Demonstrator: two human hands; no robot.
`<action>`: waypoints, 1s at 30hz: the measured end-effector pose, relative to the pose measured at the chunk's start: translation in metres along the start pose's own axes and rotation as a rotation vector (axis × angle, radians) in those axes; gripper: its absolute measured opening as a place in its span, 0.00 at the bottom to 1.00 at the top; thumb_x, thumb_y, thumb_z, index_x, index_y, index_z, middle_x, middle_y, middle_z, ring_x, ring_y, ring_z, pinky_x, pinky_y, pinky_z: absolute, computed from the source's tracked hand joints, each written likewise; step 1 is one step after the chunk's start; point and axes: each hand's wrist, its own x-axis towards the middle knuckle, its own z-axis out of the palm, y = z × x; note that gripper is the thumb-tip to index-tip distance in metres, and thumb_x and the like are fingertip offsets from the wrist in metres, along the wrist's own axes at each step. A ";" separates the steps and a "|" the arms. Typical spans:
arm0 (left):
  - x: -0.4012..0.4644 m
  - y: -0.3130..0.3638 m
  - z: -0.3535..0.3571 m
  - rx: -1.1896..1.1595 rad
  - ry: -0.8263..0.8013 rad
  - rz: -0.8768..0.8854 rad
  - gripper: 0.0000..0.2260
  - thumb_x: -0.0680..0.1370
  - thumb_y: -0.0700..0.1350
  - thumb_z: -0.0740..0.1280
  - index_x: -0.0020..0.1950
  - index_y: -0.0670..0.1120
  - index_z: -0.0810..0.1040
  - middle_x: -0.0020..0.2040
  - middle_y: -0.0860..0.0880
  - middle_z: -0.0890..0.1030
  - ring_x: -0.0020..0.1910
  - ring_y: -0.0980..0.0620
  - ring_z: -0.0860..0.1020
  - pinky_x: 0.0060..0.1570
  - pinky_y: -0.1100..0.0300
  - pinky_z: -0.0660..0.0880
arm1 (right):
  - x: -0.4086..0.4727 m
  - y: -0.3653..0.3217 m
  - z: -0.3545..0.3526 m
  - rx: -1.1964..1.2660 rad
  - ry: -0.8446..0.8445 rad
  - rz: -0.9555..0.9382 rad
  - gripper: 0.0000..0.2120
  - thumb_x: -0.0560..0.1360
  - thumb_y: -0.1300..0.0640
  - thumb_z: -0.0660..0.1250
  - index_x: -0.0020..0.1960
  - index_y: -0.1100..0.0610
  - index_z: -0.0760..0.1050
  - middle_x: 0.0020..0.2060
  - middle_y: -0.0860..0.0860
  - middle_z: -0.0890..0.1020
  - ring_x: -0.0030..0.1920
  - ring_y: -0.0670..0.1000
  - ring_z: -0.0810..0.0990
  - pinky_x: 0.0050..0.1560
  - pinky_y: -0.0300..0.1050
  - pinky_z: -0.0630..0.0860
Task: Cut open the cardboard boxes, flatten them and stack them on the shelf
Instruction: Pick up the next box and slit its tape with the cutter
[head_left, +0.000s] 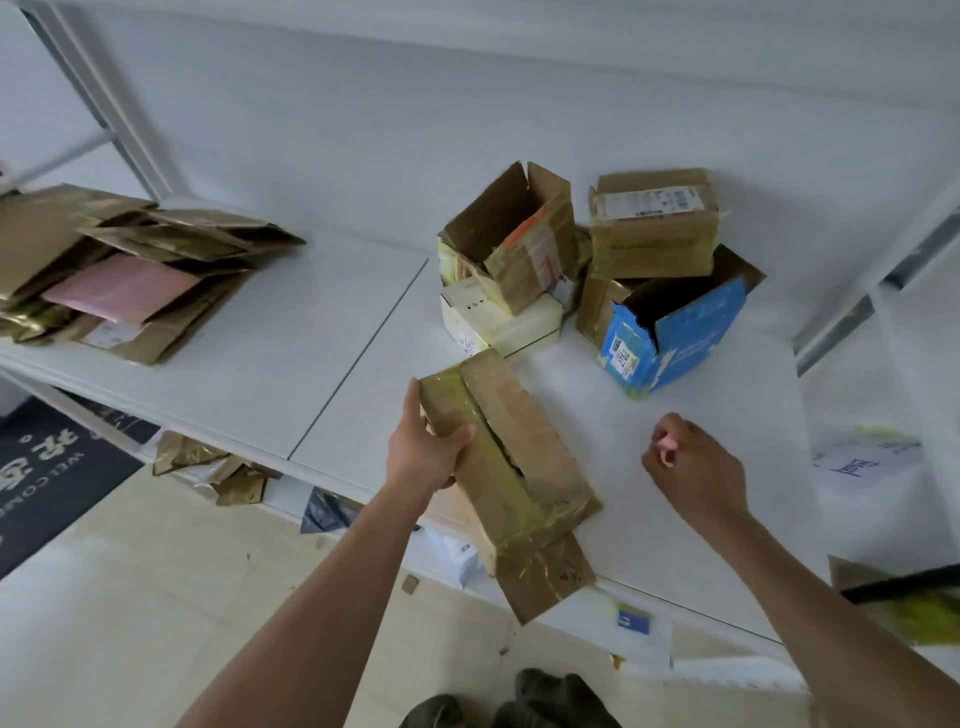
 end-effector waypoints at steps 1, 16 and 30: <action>-0.001 0.001 0.000 -0.001 0.003 -0.006 0.41 0.75 0.44 0.74 0.79 0.63 0.52 0.68 0.49 0.72 0.55 0.45 0.79 0.42 0.49 0.82 | 0.007 -0.014 -0.004 0.136 0.062 -0.028 0.06 0.74 0.60 0.69 0.45 0.58 0.72 0.37 0.52 0.79 0.38 0.56 0.78 0.35 0.49 0.75; -0.005 0.005 0.001 0.024 0.012 -0.020 0.39 0.77 0.45 0.72 0.79 0.64 0.52 0.71 0.47 0.70 0.56 0.44 0.79 0.42 0.48 0.83 | 0.044 -0.167 0.033 1.052 -0.083 -0.126 0.06 0.79 0.62 0.65 0.45 0.61 0.72 0.38 0.58 0.84 0.38 0.50 0.84 0.40 0.45 0.79; 0.000 0.004 0.001 0.040 0.015 -0.002 0.38 0.78 0.46 0.70 0.79 0.64 0.50 0.72 0.47 0.70 0.48 0.50 0.75 0.41 0.50 0.83 | 0.047 -0.163 0.049 0.798 -0.086 -0.401 0.09 0.78 0.66 0.64 0.41 0.62 0.66 0.32 0.44 0.73 0.35 0.37 0.76 0.33 0.27 0.66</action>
